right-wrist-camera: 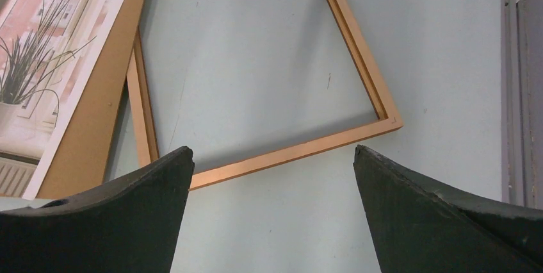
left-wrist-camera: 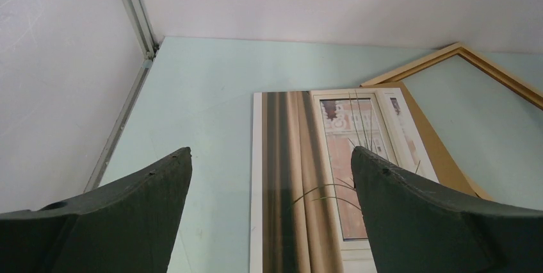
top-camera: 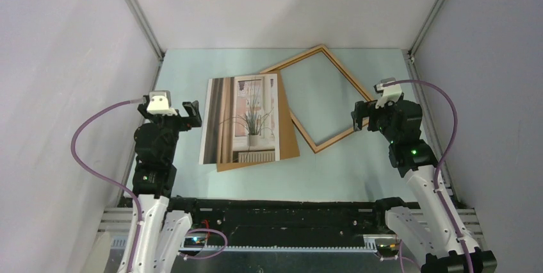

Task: Put the photo into the frame
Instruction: Adjust the photo frame item at the center of the board.

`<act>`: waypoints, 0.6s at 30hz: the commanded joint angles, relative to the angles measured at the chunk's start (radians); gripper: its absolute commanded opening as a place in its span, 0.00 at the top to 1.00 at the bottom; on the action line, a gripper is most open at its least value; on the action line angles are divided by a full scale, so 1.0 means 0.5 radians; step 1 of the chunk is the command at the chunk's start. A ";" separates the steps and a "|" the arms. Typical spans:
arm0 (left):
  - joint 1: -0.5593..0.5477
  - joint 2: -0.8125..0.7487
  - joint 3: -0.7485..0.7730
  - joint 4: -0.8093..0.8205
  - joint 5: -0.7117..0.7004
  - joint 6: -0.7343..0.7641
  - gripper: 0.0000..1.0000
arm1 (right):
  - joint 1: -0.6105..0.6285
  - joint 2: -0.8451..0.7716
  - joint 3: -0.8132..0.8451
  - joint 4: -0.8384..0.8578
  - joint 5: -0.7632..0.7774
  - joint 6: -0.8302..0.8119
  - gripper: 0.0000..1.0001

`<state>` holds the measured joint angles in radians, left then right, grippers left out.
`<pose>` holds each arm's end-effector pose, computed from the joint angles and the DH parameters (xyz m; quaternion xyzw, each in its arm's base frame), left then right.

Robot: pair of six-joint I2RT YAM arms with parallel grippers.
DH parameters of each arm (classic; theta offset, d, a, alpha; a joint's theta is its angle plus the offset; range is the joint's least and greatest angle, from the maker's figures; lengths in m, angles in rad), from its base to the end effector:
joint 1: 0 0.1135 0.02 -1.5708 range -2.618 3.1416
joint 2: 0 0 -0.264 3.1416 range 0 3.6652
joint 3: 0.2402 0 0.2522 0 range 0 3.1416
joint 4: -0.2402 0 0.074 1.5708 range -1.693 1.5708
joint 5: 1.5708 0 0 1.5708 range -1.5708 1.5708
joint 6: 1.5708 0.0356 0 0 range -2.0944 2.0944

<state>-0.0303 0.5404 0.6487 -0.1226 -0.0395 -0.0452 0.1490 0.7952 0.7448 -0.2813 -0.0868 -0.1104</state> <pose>0.1402 -0.0028 0.3339 -0.0192 0.7119 -0.0124 0.7019 0.1838 0.0307 0.3139 -0.1302 0.8033 0.0465 0.5793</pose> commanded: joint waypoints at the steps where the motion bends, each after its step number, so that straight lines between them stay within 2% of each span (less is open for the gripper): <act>1: 0.020 -0.013 -0.021 0.060 0.023 0.004 0.02 | 0.015 -0.002 0.077 0.034 0.002 -0.037 0.00; 18: 0.021 -0.087 0.009 0.008 -0.056 0.067 0.02 | 0.031 0.029 0.080 0.037 -0.054 0.004 0.00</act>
<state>-0.0303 0.5133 0.6353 -0.1238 -0.0429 -0.0402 0.1577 0.8112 0.7448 -0.2817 -0.0952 -0.1093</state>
